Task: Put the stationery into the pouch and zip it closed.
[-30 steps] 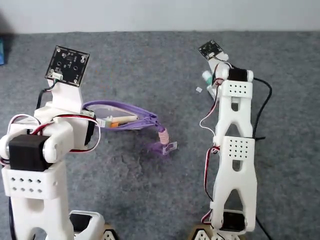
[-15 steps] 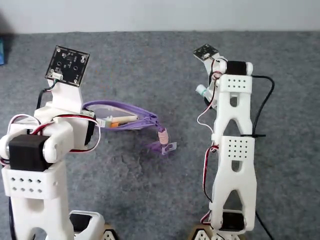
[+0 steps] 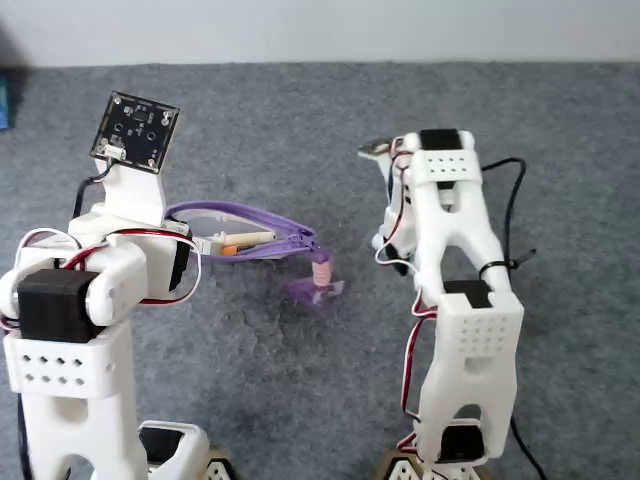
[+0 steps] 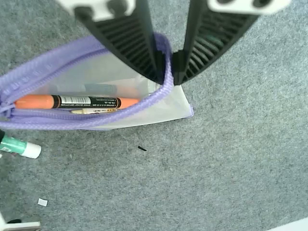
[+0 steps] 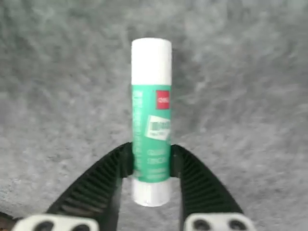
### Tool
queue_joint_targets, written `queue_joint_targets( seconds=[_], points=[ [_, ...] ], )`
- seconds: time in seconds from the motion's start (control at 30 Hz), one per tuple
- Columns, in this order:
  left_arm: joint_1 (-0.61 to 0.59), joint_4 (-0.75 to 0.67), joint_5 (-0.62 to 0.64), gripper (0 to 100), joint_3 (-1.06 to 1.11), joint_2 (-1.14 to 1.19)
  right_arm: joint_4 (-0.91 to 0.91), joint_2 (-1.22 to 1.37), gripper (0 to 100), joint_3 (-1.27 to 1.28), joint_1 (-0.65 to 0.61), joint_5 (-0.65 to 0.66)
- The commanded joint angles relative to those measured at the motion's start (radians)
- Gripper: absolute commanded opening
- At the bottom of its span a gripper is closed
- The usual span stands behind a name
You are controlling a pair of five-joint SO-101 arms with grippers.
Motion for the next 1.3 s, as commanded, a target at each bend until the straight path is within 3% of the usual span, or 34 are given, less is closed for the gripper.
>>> queue_joint_targets(
  seconds=[0.0,0.4,0.63,0.8,0.93,1.17,1.27],
  points=[
    [0.003,-0.009,0.003,1,-0.008,0.02,0.042,-0.056,27.8,0.005,-0.045,-0.031],
    [0.003,-0.009,0.003,1,-0.008,0.015,-0.048,0.059,29.7,0.005,-0.087,-0.026],
    [0.003,-0.009,0.003,1,-0.008,0.017,-0.18,0.093,12.3,0.003,-0.102,-0.021],
    [0.003,-0.009,0.003,1,-0.008,0.018,-0.199,0.097,9.6,0.003,-0.104,0.035],
    [0.003,-0.009,0.003,1,-0.008,0.02,-0.173,0.081,0.3,-0.002,-0.104,0.044],
    [0.0,-0.009,0.003,1,-0.008,0.02,0.038,-0.05,0.8,-0.101,-0.096,0.025],
    [0.0,-0.008,0.003,1,-0.007,0.018,0.045,-0.154,0.8,-0.106,-0.081,-0.031]
  ],
)
